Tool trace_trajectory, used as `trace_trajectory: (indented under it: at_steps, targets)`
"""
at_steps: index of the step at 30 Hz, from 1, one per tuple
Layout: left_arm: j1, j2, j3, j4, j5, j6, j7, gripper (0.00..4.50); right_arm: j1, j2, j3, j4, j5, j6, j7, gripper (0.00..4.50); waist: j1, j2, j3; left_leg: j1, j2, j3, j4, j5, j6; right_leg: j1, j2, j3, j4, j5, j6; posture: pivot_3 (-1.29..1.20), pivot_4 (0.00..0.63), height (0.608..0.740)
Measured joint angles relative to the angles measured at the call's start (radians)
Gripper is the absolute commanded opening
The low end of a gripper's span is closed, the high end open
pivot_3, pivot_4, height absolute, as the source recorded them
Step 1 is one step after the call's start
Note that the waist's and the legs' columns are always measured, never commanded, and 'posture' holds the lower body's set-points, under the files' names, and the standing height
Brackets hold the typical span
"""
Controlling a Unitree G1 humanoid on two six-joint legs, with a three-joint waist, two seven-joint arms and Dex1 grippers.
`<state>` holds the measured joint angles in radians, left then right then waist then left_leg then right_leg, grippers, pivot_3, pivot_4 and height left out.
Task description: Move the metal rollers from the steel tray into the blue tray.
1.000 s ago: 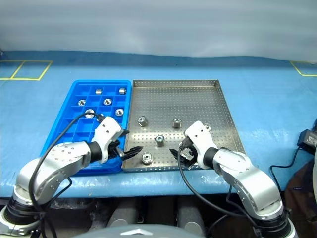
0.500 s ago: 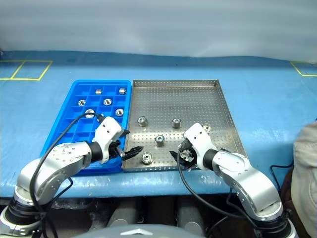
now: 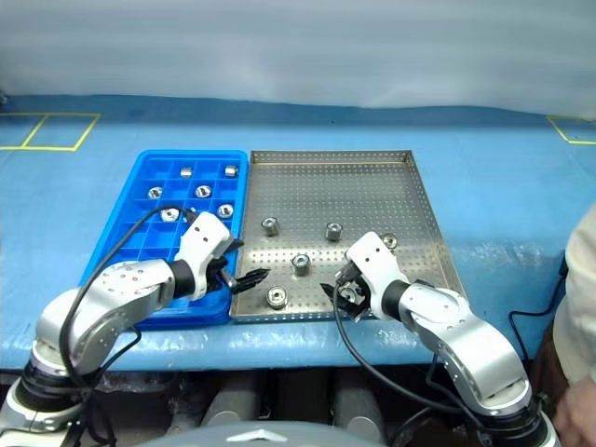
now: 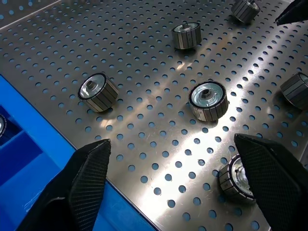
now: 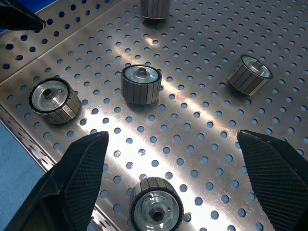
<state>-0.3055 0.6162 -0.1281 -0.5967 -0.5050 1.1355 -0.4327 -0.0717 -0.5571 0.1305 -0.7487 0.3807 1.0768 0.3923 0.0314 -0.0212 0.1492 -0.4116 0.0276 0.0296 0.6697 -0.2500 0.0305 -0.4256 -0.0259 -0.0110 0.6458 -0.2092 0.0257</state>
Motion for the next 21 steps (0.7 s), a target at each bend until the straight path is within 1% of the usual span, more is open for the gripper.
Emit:
trace_trajectory:
  at_steps: [3, 8, 10, 13, 16, 21]
  targets:
    - [-0.116, 0.028, -0.019, 0.061, -0.001, 0.037, -0.030, 4.46, -0.002, 0.000, 0.007, 0.001, -0.007, -0.006, -0.001, 4.50, -0.001, 0.000, 0.000, 0.000, -0.001, 0.000, 0.001, 0.000, 0.000, 0.000, 0.000, 0.000, 0.001, 0.000, 0.000, 0.08, 0.150, 0.740]
    - [-0.313, 0.054, -0.146, 0.235, 0.047, 0.027, -0.116, 4.46, -0.020, 0.003, 0.020, 0.016, -0.023, -0.024, -0.004, 4.50, -0.001, 0.000, 0.000, 0.000, -0.002, 0.000, 0.003, 0.000, 0.000, 0.000, 0.000, 0.001, 0.000, 0.002, 0.003, 0.07, 0.150, 0.740]
    - [-0.390, 0.062, -0.220, 0.345, 0.104, -0.012, -0.152, 4.46, -0.024, 0.006, 0.024, 0.020, -0.031, -0.030, -0.008, 4.50, -0.001, 0.000, 0.000, -0.001, -0.005, 0.000, 0.003, 0.000, 0.000, 0.000, 0.001, 0.000, 0.000, 0.002, 0.003, 0.06, 0.150, 0.740]
    - [-0.474, 0.063, -0.300, 0.504, 0.177, -0.089, -0.227, 4.46, -0.022, 0.017, 0.035, 0.029, -0.045, -0.041, -0.022, 4.50, -0.003, 0.000, 0.000, -0.002, -0.005, 0.000, 0.003, 0.000, 0.000, -0.001, 0.001, 0.000, 0.000, 0.002, 0.004, 0.05, 0.150, 0.740]
    - [-0.562, 0.050, -0.378, 0.662, 0.260, -0.211, -0.317, 4.46, -0.022, 0.032, 0.047, 0.033, -0.062, -0.047, -0.035, 4.50, -0.003, 0.000, 0.000, -0.003, -0.005, 0.001, 0.004, 0.000, 0.001, -0.002, 0.001, 0.001, 0.000, 0.002, 0.004, 0.03, 0.150, 0.740]
    - [-0.661, -0.033, -0.433, 0.940, 0.380, -0.370, -0.403, 4.46, -0.012, 0.056, 0.059, 0.031, -0.069, -0.053, -0.054, 4.50, -0.007, 0.000, 0.000, -0.005, -0.005, 0.001, 0.007, -0.001, 0.002, -0.002, 0.001, 0.001, 0.000, 0.003, 0.004, -0.01, 0.150, 0.740]
